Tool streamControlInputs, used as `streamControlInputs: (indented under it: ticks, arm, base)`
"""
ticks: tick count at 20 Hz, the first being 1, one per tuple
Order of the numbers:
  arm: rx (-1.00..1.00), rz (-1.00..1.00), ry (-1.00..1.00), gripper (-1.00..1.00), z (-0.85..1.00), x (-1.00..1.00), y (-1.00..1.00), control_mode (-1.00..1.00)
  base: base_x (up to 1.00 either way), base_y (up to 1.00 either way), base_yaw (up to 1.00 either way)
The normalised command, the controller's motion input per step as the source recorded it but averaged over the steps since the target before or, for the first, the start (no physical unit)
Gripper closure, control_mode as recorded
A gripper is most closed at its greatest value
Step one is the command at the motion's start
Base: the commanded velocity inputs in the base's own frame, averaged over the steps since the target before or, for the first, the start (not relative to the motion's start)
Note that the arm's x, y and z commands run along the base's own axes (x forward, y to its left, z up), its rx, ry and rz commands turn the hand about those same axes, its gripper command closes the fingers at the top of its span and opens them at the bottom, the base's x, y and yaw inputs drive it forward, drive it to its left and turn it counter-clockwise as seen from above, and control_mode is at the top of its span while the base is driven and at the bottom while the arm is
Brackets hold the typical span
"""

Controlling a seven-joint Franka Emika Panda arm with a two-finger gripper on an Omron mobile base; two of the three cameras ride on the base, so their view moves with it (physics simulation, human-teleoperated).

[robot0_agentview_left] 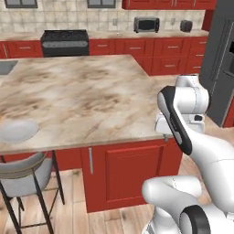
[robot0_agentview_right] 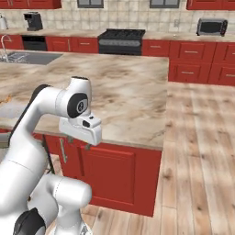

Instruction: Take the fork and place it on the left side of the plate. Then take the spoon and place it on the right side of the plate. Make sure they're directly next to the plate.

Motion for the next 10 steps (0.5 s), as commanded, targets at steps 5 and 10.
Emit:
streamControlInputs:
  ticks: [5,10]
  arm:
    - [0.0,0.0,0.0,-1.0,0.0,0.0,0.0,1.0]
    - [0.0,0.0,0.0,-1.0,0.0,0.0,0.0,1.0]
  base:
    - [0.28,-1.0,0.0]
    - [0.56,-1.0,0.0]
